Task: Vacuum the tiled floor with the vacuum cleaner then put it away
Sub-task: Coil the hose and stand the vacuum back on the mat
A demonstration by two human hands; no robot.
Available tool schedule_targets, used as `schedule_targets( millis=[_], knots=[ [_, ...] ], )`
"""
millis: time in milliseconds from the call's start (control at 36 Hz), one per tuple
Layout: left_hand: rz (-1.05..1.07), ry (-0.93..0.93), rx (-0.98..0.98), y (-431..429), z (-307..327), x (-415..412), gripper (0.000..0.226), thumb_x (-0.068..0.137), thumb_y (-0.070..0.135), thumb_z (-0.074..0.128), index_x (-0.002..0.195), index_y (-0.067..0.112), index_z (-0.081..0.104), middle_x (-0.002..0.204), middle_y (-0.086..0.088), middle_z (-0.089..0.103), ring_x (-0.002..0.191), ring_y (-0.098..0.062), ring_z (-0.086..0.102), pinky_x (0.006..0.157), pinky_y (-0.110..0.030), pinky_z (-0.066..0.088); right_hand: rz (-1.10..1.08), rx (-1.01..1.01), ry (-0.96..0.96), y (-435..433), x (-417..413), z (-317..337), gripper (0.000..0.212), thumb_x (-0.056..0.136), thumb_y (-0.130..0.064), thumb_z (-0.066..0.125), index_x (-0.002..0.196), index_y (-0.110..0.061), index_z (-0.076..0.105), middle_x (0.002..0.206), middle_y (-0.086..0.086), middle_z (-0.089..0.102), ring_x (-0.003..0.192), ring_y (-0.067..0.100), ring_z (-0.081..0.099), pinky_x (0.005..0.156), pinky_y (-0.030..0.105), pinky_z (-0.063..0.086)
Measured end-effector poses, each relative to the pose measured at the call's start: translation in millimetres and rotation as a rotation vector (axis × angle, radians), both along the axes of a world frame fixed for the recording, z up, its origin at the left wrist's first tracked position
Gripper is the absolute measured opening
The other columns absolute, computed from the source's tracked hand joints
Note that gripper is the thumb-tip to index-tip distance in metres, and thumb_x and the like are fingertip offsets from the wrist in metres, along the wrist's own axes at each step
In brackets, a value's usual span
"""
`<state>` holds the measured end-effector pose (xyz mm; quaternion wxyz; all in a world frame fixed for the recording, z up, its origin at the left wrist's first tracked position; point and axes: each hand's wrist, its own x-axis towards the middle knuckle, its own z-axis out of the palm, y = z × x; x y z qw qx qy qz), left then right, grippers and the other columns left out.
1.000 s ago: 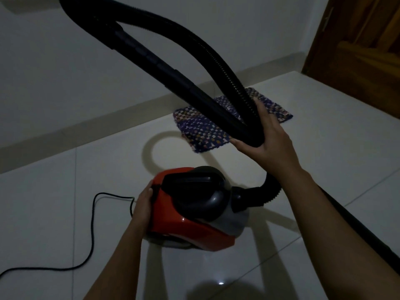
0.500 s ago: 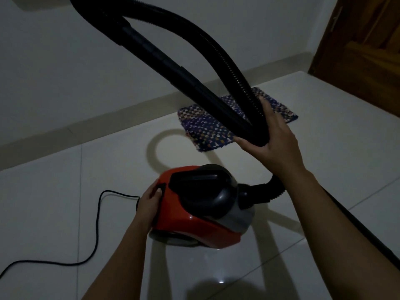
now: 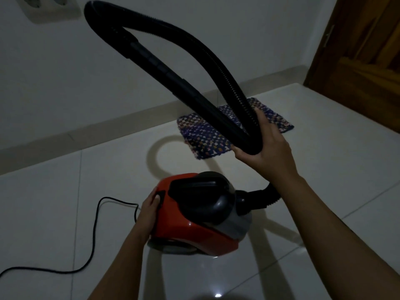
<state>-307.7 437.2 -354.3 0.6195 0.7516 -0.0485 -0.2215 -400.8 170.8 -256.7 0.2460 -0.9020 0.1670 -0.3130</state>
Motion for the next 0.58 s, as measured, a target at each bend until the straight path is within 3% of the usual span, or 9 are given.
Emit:
schedule_targets(
  millis=[56,139,250,361,500,583],
  knots=[
    [0.006,0.003,0.009,0,0,0,0.038,0.101,0.02,0.032,0.138,0.019,0.038,0.122,0.0,0.052,0.108,-0.016,0.05,0.086,-0.025,0.043,-0.011,-0.013,-0.001,1,0,0,0.097,0.069,-0.059,0.062,0.151,-0.022,0.023,0.114,0.013,0.054,0.101,0.029,0.057,0.083,0.045,0.052],
    [-0.004,-0.019,0.026,-1,3,-3,0.038,0.101,0.02,0.031,0.138,0.018,0.039,0.12,0.0,0.051,0.109,-0.017,0.05,0.077,-0.02,0.044,-0.026,-0.014,-0.001,1,0,0,0.097,0.068,-0.061,0.058,0.151,-0.023,0.023,0.112,0.013,0.054,0.1,0.029,0.057,0.082,0.046,0.052],
    [0.023,-0.026,0.019,-4,8,-7,0.039,0.101,0.018,0.031,0.139,0.014,0.039,0.117,0.001,0.048,0.107,-0.014,0.046,0.088,-0.027,0.037,-0.051,-0.013,0.003,1,1,0,0.099,0.066,-0.065,0.053,0.151,-0.023,0.022,0.112,0.011,0.053,0.098,0.028,0.057,0.081,0.046,0.052],
    [0.034,-0.042,0.015,-8,10,-9,0.04,0.101,0.018,0.03,0.141,0.013,0.036,0.118,0.002,0.044,0.107,-0.013,0.043,0.088,-0.027,0.035,-0.066,-0.026,0.012,-2,2,-2,0.101,0.065,-0.067,0.052,0.151,-0.023,0.02,0.112,0.011,0.054,0.098,0.028,0.057,0.081,0.045,0.052],
    [0.037,-0.051,0.064,-8,10,-7,0.042,0.101,0.016,0.029,0.143,0.011,0.032,0.143,-0.012,0.042,0.109,-0.012,0.039,0.091,-0.027,0.033,-0.07,-0.029,0.019,-3,2,-4,0.103,0.065,-0.066,0.054,0.151,-0.023,0.019,0.118,0.013,0.053,0.104,0.03,0.056,0.085,0.047,0.051],
    [0.045,-0.052,0.09,-6,6,-4,0.042,0.101,0.016,0.03,0.143,0.012,0.032,0.146,-0.014,0.04,0.113,-0.014,0.041,0.092,-0.027,0.033,-0.074,-0.035,0.02,-3,2,-5,0.102,0.066,-0.062,0.061,0.151,-0.023,0.019,0.12,0.013,0.053,0.105,0.031,0.056,0.086,0.046,0.051]
  ],
)
